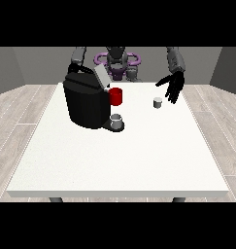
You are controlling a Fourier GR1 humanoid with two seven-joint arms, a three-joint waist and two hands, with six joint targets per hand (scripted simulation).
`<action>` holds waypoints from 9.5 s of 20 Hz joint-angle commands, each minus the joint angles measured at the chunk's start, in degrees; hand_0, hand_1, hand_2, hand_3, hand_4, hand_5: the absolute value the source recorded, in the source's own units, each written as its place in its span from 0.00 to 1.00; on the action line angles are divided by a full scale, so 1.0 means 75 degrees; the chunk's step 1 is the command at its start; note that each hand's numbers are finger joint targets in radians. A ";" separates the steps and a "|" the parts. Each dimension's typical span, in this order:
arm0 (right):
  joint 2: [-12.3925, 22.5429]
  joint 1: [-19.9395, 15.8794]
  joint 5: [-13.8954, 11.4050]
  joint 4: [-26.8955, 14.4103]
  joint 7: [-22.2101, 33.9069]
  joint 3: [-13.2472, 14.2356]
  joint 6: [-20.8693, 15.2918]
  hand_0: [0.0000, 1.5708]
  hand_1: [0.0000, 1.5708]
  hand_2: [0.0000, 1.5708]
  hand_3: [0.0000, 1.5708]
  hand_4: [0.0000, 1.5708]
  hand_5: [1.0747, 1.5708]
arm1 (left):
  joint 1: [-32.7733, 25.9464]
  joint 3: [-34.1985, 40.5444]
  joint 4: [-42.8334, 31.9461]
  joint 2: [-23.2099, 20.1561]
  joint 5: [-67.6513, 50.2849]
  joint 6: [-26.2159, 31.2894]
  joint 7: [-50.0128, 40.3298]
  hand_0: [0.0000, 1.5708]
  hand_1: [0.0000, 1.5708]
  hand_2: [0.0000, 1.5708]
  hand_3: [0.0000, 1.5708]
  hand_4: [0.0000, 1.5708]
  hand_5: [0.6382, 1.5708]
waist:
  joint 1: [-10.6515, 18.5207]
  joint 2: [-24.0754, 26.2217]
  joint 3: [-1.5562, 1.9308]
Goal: Insert the coffee pod into the coffee machine and close the lid
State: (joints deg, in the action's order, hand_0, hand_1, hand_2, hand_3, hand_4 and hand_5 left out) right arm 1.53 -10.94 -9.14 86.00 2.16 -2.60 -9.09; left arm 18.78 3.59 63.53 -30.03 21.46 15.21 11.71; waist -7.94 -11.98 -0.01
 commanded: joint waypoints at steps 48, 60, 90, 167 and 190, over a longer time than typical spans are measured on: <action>0.0062 -0.0479 -0.0276 -0.2280 0.0199 0.0212 -0.0074 0.00 0.00 0.00 0.00 0.00 1.00 | 0.2929 -0.0687 -0.2826 0.0988 0.3073 0.0532 0.0618 0.89 0.89 0.89 0.85 0.34 1.00 | 0.0047 0.1647 0.0000; -0.0176 -0.0791 -0.0183 -0.2424 -0.0830 0.0367 -0.0340 0.00 0.00 0.00 0.00 0.00 1.00 | 0.4673 -0.0260 -0.2398 0.1516 0.2917 0.1115 -0.0616 0.90 0.90 0.90 0.88 0.34 1.00 | -0.0317 0.0996 0.0003; 0.0227 -0.2079 -0.0106 -0.2012 -0.0436 0.0734 -0.0341 0.00 0.00 0.00 0.00 0.10 1.00 | 0.7054 0.0522 -0.3275 0.0815 0.2824 0.1300 -0.1175 0.79 0.79 0.82 0.79 0.28 1.00 | -0.1111 -0.0740 0.0005; 0.0226 -0.2288 -0.0139 -0.2142 -0.0244 0.0838 -0.0459 0.00 0.00 0.00 0.00 0.00 1.00 | 0.7305 0.0082 -0.3738 0.0311 0.4314 -0.0373 0.0299 0.00 0.00 0.21 0.14 0.00 1.00 | -0.1073 -0.0864 0.0009; 0.0248 -0.0189 0.0712 -0.1645 -0.0284 0.0834 0.0595 0.00 0.00 0.00 0.00 0.00 1.00 | 0.2610 0.2665 -0.4085 0.3629 0.0465 0.0059 0.1416 0.00 0.00 0.00 0.00 0.27 1.00 | 0.1456 0.3537 -0.0007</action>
State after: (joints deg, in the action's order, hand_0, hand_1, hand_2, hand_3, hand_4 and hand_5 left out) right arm 3.19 -11.01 -5.59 71.42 -2.49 4.44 -7.65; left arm 44.15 22.07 33.67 -6.47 27.93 14.72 20.83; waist -0.07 9.75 -0.10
